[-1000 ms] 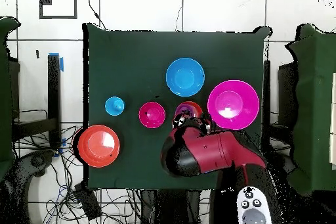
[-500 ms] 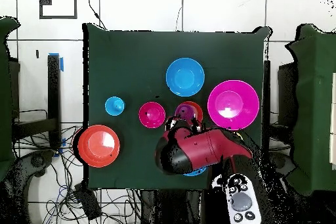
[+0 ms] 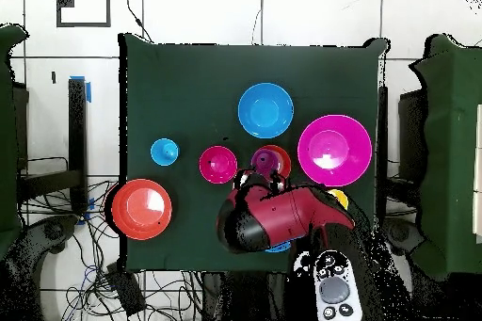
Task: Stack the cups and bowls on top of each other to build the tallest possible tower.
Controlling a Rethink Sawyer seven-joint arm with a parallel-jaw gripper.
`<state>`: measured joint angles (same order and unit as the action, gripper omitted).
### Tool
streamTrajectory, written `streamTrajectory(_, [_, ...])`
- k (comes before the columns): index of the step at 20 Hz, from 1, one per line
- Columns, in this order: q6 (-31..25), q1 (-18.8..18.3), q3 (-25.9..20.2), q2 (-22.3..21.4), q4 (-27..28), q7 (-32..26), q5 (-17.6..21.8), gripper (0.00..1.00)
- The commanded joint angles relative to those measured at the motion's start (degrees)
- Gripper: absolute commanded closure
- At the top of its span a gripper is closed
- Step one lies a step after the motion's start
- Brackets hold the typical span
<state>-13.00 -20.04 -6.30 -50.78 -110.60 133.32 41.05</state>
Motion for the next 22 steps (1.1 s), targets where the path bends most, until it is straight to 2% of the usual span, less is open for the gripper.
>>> streamTrajectory(1, [0.6, 1.7, 0.3, 0.7, -2.7, 1.2, 1.8, 0.0])
streamTrajectory(8, [2.3, 2.9, 2.0, 0.9, -4.1, 3.0, 1.5, 0.0])
streamTrajectory(14, [5.4, 6.9, 5.4, 2.5, -5.4, 6.6, 0.2, 0.0])
streamTrajectory(18, [6.7, 9.2, 6.4, 3.2, -6.7, 8.2, -1.9, 0.0])
streamTrajectory(22, [9.8, 12.5, 8.8, 5.7, -7.4, 11.1, -4.4, 0.0])
